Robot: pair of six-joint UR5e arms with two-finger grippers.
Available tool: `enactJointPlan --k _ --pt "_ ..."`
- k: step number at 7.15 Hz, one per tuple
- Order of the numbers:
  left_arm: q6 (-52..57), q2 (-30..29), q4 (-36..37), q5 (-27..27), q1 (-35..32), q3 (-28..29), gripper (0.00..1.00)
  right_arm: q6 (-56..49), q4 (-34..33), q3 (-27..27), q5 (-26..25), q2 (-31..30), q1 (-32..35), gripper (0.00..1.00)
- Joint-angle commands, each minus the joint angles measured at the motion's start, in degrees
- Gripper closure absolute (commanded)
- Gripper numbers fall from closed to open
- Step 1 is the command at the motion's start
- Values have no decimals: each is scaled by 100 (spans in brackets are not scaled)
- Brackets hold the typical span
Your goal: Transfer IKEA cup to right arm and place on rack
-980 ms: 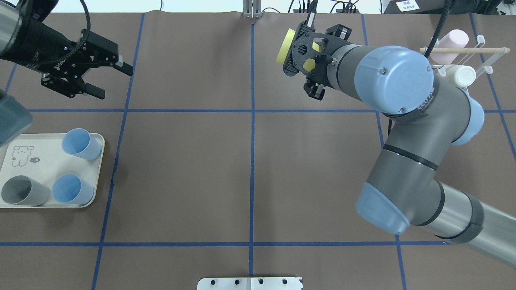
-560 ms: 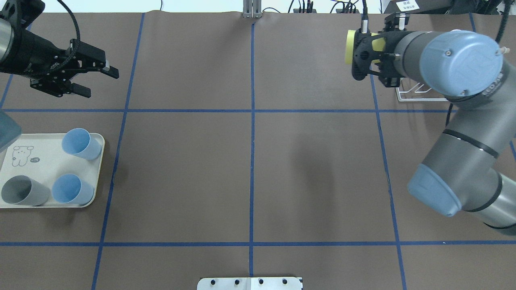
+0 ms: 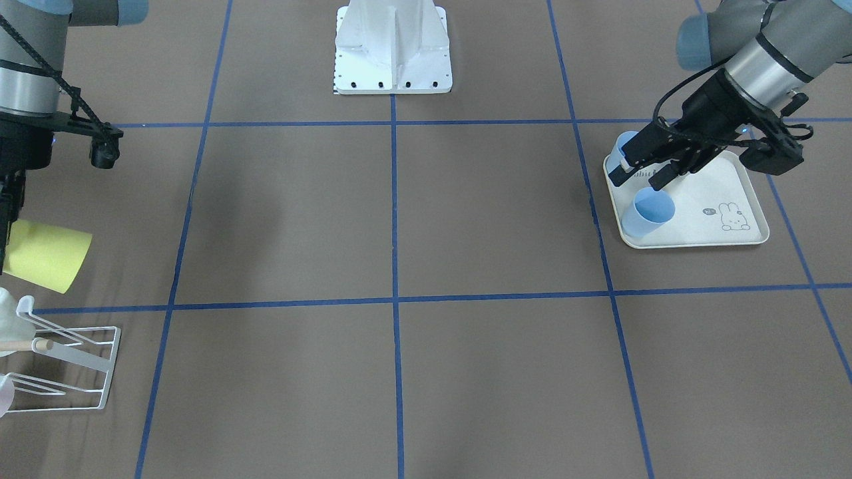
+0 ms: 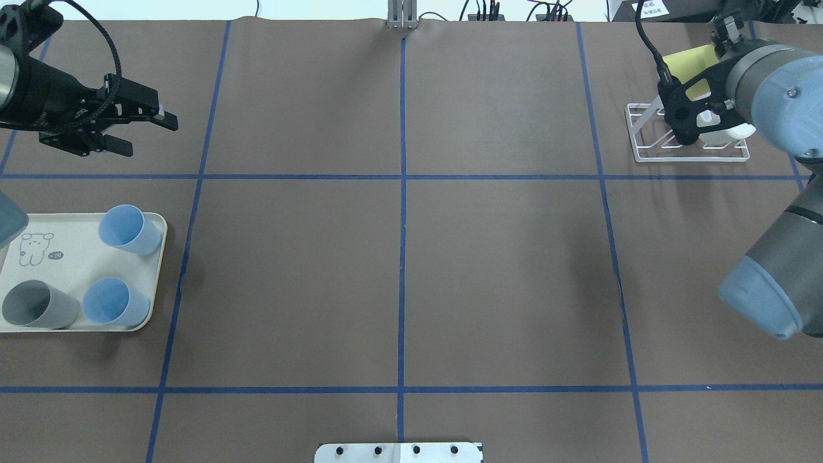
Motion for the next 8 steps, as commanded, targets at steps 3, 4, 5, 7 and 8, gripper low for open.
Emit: enactJointPlan --k 3,4,5,7,8 --pt "-4 -7 0 4 9 -3 0 -1270 -7 -478 -1517 -258 -330 79" --pt "-4 -7 0 4 9 6 0 -1270 -7 -541 -1598 -276 -419 78" --pt "-4 -15 0 4 9 -3 0 -1270 -7 -690 -1686 -302 -551 74" --pt "-4 -16 0 4 9 6 0 -1270 2 -796 -1757 -372 -657 71" --pt "-4 -16 0 4 9 6 0 -1270 2 -849 -1766 -364 -683 71"
